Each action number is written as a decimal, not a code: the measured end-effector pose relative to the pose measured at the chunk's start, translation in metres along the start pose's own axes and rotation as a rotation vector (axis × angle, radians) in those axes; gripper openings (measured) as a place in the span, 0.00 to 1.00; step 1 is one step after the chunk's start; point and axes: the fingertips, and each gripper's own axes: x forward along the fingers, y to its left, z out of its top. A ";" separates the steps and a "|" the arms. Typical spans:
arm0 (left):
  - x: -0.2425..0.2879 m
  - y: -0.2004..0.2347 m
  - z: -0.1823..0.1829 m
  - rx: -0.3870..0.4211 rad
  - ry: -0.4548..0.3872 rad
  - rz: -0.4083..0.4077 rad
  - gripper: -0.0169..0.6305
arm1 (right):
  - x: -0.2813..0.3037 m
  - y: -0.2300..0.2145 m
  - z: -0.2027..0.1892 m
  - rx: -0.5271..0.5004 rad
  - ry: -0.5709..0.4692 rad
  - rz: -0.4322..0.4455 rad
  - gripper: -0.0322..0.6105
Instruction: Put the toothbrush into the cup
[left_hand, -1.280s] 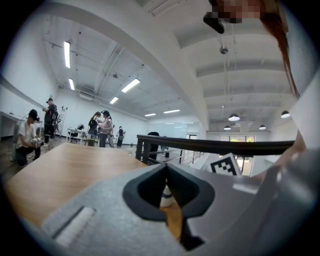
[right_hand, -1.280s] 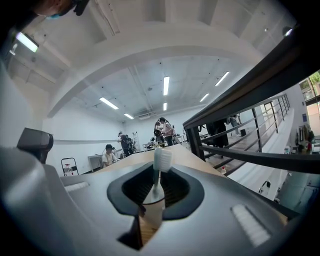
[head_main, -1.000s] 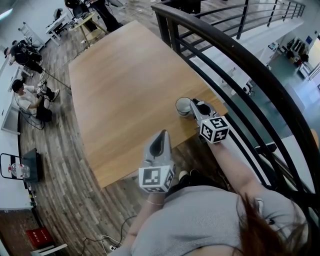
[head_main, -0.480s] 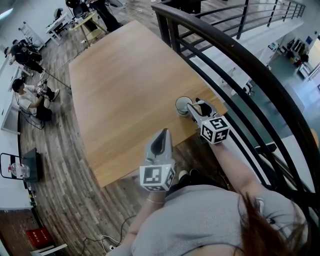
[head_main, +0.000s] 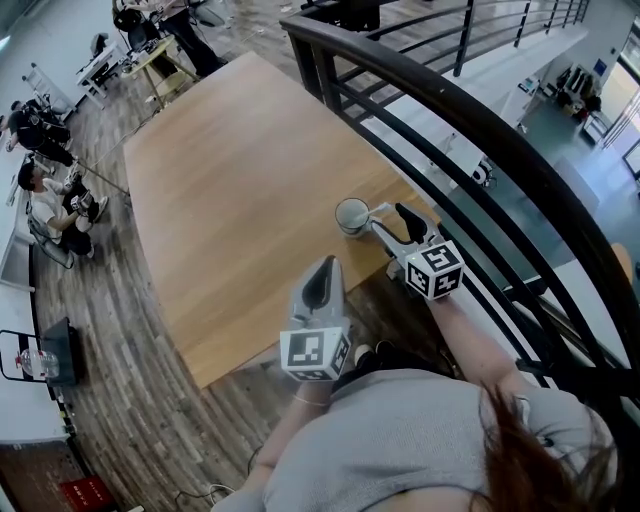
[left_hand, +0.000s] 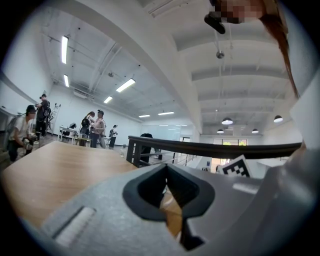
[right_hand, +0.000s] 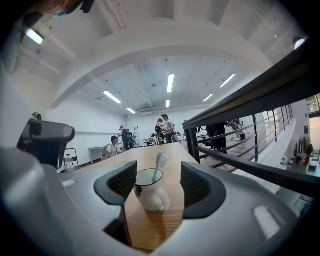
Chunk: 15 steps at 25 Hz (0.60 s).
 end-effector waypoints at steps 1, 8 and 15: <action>0.003 -0.003 0.000 0.001 -0.001 -0.009 0.03 | -0.006 -0.002 0.005 -0.002 -0.010 -0.008 0.47; 0.019 -0.017 0.006 0.005 -0.020 -0.053 0.03 | -0.050 0.014 0.059 -0.064 -0.117 -0.041 0.32; 0.029 -0.021 0.009 0.005 -0.035 -0.061 0.03 | -0.070 0.046 0.093 -0.088 -0.221 0.006 0.04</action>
